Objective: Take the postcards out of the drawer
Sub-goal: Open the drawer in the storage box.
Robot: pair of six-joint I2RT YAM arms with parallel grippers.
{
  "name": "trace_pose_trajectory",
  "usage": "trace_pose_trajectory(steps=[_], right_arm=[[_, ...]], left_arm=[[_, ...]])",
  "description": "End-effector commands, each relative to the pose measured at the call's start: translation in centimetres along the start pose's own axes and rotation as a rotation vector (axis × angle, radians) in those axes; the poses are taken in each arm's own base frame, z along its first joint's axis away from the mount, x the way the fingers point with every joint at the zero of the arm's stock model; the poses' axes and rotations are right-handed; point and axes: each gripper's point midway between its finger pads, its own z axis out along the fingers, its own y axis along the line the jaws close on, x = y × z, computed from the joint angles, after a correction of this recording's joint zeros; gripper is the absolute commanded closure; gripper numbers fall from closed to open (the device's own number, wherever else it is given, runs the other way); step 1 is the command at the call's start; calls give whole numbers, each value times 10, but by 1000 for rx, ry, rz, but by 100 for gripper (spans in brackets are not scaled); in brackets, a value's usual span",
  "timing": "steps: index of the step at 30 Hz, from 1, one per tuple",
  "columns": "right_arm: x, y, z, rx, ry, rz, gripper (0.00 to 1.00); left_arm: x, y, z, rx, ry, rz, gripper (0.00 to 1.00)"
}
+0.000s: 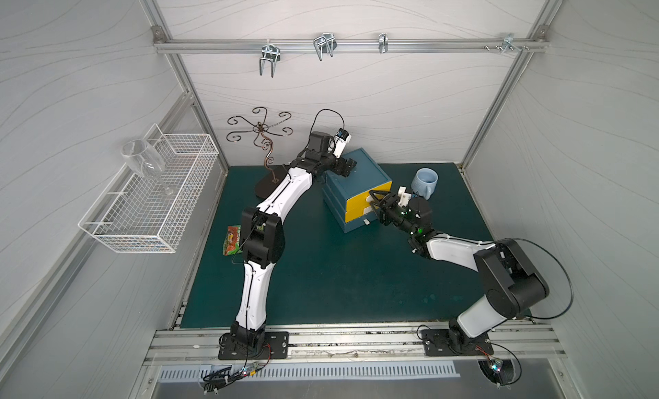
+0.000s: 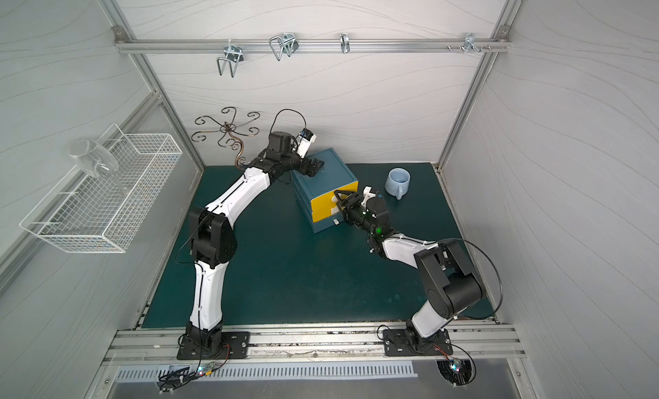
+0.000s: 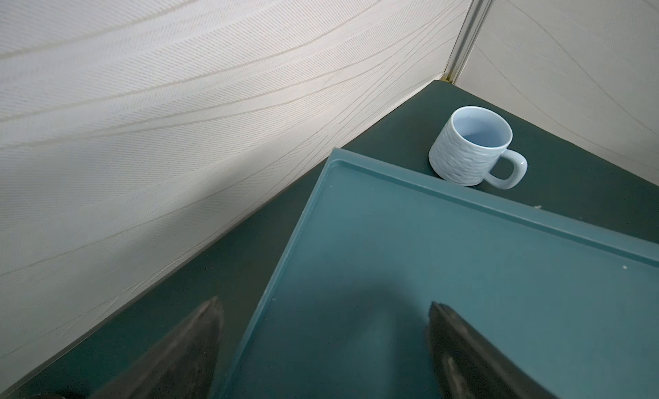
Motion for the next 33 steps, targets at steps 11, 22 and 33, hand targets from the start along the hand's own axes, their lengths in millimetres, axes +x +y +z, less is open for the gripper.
trace_pose_trajectory(steps=[11,22,33], right_arm=[[-5,10,8,-25,3,-14,55],[2,9,-17,-2,-2,-39,65],[23,-1,-63,79,32,-68,66]], left_arm=[[34,-21,17,104,84,-23,7],[34,-22,15,104,86,-27,5],[32,-22,12,99,82,-25,3]])
